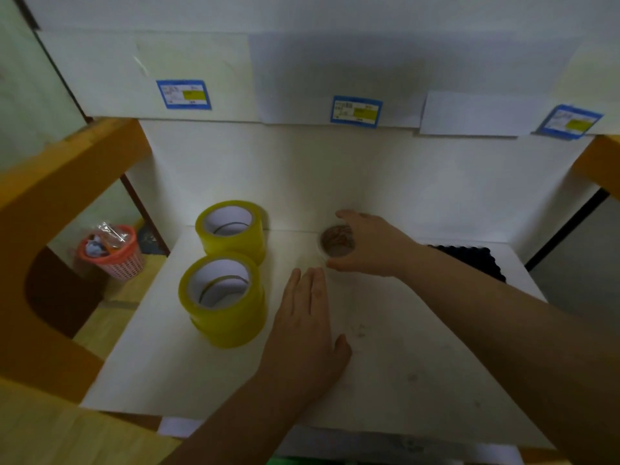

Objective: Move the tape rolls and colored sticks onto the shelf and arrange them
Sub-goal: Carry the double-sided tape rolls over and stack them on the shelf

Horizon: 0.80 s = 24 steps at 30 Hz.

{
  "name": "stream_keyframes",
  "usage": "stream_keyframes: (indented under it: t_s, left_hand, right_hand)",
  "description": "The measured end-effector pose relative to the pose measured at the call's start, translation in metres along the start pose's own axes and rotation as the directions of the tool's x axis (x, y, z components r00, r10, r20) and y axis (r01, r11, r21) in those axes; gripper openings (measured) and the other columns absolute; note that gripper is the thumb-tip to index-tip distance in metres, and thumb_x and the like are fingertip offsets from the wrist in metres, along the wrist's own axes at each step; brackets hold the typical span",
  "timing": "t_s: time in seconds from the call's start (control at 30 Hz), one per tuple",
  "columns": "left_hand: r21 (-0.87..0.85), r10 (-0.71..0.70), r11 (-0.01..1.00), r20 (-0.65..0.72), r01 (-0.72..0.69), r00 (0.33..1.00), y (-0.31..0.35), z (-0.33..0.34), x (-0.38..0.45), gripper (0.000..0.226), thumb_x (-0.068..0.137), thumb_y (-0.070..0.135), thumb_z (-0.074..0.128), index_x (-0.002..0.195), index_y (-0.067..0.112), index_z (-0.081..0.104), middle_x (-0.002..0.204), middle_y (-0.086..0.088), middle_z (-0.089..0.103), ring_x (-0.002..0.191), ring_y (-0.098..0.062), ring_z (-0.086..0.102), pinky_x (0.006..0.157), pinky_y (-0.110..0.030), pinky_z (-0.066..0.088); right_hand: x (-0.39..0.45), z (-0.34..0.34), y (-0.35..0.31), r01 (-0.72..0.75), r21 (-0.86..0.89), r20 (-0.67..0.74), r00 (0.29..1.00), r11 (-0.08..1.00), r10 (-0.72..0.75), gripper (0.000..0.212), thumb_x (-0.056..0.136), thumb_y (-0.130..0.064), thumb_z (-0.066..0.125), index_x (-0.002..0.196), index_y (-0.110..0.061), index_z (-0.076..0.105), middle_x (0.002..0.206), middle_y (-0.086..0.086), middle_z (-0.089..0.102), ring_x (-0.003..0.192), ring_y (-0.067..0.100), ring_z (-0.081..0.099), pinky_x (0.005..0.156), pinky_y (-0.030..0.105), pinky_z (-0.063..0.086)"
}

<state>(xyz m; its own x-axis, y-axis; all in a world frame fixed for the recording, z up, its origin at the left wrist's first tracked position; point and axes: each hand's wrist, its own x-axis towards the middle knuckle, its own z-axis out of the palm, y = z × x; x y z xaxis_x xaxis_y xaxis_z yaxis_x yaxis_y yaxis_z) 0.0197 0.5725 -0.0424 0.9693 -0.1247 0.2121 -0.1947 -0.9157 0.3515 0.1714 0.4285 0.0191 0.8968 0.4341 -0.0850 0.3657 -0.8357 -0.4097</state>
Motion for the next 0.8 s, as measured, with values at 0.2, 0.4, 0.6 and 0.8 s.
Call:
stream_keyframes:
  t_s: [0.2, 0.4, 0.6, 0.8]
  left_hand:
    - [0.003, 0.027, 1.0, 0.016, -0.027, 1.0, -0.004, -0.007, 0.001, 0.098, 0.076, 0.06, 0.016, 0.155, 0.01, -0.011, 0.165, -0.008, -0.004, 0.15, -0.023, -0.015, 0.109, -0.023, -0.018]
    - [-0.001, 0.094, 0.996, -0.009, -0.094, 0.995, -0.003, -0.012, 0.008, 0.093, 0.084, 0.058, 0.033, 0.157, 0.007, 0.005, 0.164, -0.011, 0.008, 0.151, -0.026, -0.005, 0.116, -0.029, 0.0]
    - [-0.006, 0.135, 0.991, 0.017, -0.135, 0.991, 0.005, -0.015, 0.026, 0.093, 0.084, 0.059, 0.041, 0.156, 0.008, 0.011, 0.163, -0.011, 0.011, 0.151, -0.029, -0.001, 0.12, -0.038, 0.008]
    - [-0.084, 0.187, 0.979, 0.011, -0.186, 0.982, 0.039, -0.02, 0.028, 0.091, 0.088, 0.048, 0.058, 0.157, 0.017, 0.007, 0.162, -0.004, 0.008, 0.149, -0.023, -0.002, 0.12, -0.034, 0.003]
  right_hand:
    - [-0.007, 0.005, 0.002, -0.014, 0.074, -0.028, 0.999, 0.997, 0.016, 0.109, 0.072, -0.062, 0.078, 0.157, -0.025, 0.02, 0.157, 0.005, 0.032, 0.142, 0.024, 0.032, 0.116, 0.044, 0.034]
    - [-0.054, 0.009, 0.015, 0.058, 0.087, -0.311, 0.95, 0.994, -0.028, 0.099, 0.074, -0.057, 0.078, 0.153, -0.017, 0.033, 0.159, 0.006, 0.03, 0.148, 0.022, 0.024, 0.12, 0.031, 0.016]
    - [-0.129, 0.019, 0.045, -0.115, 0.151, -0.42, 0.892, 0.982, 0.169, 0.073, 0.087, -0.035, 0.069, 0.151, -0.019, 0.037, 0.156, -0.001, 0.036, 0.146, 0.016, 0.029, 0.121, 0.038, 0.027]
    - [-0.183, 0.013, 0.052, -0.197, 0.084, -0.461, 0.862, 0.977, 0.213, 0.069, 0.09, -0.026, 0.066, 0.152, -0.016, 0.037, 0.16, 0.001, 0.031, 0.147, 0.014, 0.027, 0.116, 0.023, 0.019]
